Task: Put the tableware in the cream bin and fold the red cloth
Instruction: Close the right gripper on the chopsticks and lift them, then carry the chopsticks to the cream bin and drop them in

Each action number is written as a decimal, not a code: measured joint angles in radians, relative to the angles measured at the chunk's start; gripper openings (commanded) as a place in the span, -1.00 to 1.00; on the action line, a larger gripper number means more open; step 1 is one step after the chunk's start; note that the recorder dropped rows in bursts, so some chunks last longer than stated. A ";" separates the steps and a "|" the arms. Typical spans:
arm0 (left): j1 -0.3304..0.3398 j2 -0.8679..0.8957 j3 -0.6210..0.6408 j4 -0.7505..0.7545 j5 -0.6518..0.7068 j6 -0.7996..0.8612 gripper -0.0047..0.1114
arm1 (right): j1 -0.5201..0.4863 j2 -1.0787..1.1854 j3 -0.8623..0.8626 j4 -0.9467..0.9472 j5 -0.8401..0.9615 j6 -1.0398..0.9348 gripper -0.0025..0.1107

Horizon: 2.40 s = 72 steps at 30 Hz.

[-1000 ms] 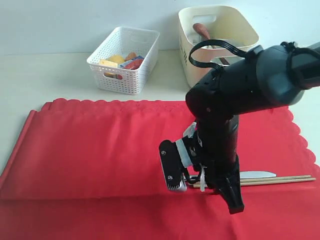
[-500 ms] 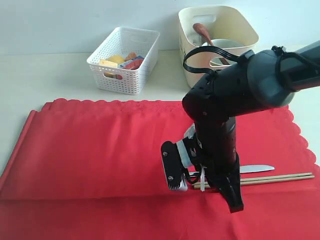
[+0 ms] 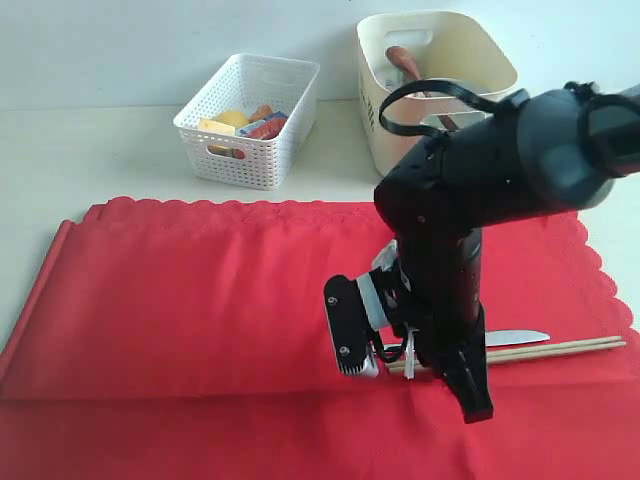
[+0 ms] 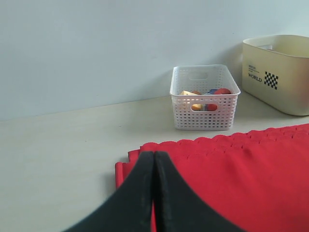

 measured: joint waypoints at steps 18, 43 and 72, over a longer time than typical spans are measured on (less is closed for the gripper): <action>0.000 0.000 0.000 0.000 0.000 0.000 -0.90 | -0.022 -0.256 -0.159 -0.134 -0.054 0.013 -0.96; 0.000 0.000 0.000 0.000 0.000 0.000 -0.90 | -0.338 -0.080 -0.346 0.243 -0.974 0.169 -0.96; 0.000 0.000 0.000 0.000 0.000 0.000 -0.90 | -0.346 0.075 -0.346 0.894 -1.342 -0.068 0.22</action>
